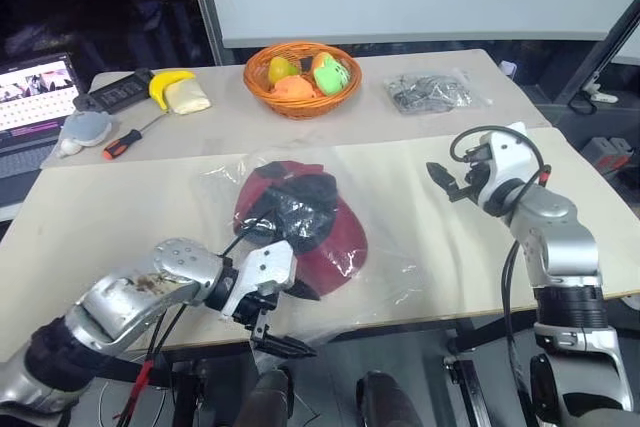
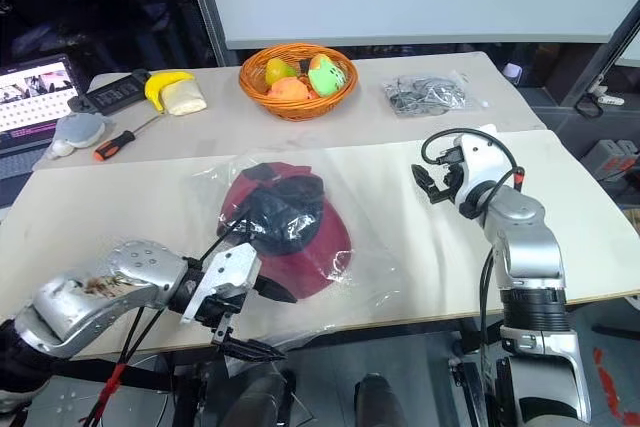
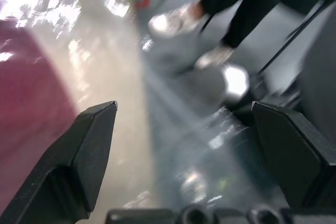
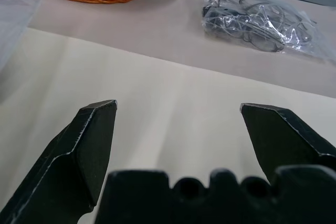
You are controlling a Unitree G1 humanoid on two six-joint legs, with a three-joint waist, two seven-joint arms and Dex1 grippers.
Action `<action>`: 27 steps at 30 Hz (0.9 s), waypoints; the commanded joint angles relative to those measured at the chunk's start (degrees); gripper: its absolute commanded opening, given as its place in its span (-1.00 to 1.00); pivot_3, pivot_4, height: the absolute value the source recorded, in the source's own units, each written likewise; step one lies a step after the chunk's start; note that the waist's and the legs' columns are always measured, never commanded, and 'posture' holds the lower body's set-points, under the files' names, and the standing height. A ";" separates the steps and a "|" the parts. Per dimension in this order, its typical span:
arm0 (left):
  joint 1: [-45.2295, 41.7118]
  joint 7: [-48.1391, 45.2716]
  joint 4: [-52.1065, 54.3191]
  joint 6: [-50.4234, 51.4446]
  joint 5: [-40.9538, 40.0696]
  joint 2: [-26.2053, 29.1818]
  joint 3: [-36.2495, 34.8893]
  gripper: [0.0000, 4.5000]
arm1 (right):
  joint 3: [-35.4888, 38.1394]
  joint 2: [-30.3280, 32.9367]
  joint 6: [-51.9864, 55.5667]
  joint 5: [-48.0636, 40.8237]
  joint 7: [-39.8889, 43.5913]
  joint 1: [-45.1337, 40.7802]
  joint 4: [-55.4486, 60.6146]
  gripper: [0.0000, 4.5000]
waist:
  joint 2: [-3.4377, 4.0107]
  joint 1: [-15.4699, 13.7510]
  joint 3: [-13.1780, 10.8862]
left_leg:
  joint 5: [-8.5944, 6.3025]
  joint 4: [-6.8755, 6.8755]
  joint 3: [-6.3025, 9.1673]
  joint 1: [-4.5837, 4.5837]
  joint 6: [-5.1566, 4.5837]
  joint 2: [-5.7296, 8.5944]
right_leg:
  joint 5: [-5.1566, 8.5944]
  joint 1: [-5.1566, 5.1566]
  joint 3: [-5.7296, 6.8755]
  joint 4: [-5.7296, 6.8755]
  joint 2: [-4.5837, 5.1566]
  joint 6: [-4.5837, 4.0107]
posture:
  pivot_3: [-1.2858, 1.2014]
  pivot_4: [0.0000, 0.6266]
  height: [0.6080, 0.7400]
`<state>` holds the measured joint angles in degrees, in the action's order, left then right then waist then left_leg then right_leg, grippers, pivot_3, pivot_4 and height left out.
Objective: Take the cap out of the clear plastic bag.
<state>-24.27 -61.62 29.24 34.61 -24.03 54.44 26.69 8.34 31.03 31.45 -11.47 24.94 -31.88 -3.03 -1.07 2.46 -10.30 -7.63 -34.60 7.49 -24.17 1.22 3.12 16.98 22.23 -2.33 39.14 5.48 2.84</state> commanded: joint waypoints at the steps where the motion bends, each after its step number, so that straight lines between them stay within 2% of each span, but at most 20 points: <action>1: -0.65 2.39 -4.11 -8.81 13.68 -0.06 3.31 0.96 | 1.98 0.97 0.68 -0.70 -0.45 -0.17 3.37 1.00 | 0.00 0.02 0.00 | 0.00 0.01 0.00 -0.01 0.00 0.00 | 0.00 0.00 0.00 -0.02 0.00 0.00 | 0.03 -0.52 1.00; 5: 0.36 3.10 -8.25 -13.20 20.01 -0.64 3.96 0.96 | 1.74 0.67 1.14 -0.59 -0.75 -0.59 3.80 1.00 | 0.00 -0.02 0.00 | 0.00 0.03 0.00 -0.01 0.00 0.00 | 0.00 0.01 0.00 -0.04 0.00 0.02 | 0.03 -0.52 1.00; 13: 0.52 4.06 -21.89 -22.18 26.64 0.01 2.07 0.96 | 1.20 -0.04 1.19 -0.52 -1.05 -1.50 3.72 1.00 | 0.03 0.00 0.02 | 0.00 0.03 0.00 0.20 -0.01 -0.13 | 0.12 -0.12 0.00 -0.05 -0.10 0.28 | 0.03 -0.52 1.00; 18: -2.41 5.23 -30.33 -27.36 31.20 0.67 0.90 0.96 | 0.82 -0.64 1.01 -0.57 -0.93 -2.36 3.32 1.00 | 0.09 0.20 0.05 | 0.00 0.11 -0.02 0.96 -0.01 -0.40 | 0.10 -0.78 -0.01 -0.06 -0.30 0.23 | 0.03 -0.52 1.00; 21: -3.44 7.74 -32.17 -28.01 33.16 -0.60 -0.72 0.96 | 0.84 -0.77 0.90 -0.52 -0.85 -2.35 3.17 1.00 | 0.11 0.20 0.07 | -0.02 0.33 -0.19 1.30 0.01 -0.78 | 0.26 -1.07 0.00 -0.14 -0.34 -0.04 | 0.03 -0.52 1.00; 27: -2.41 12.44 -30.05 -25.26 33.89 -5.03 -4.94 0.96 | 0.80 -1.14 0.59 -0.48 -0.92 -2.03 2.91 1.00 | 0.22 -0.02 0.13 | 0.00 0.34 -0.35 1.22 0.00 -0.91 | 0.13 -0.97 0.00 -0.15 -0.38 0.18 | 0.03 -0.52 1.00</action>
<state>-28.15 -51.06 0.60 6.63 6.99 49.68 22.39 8.53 29.89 32.88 -11.56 24.43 -32.82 -1.69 -0.85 2.44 -10.17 -7.63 -34.25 7.14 -23.00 1.22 2.23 17.10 21.28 -2.33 38.97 5.11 3.02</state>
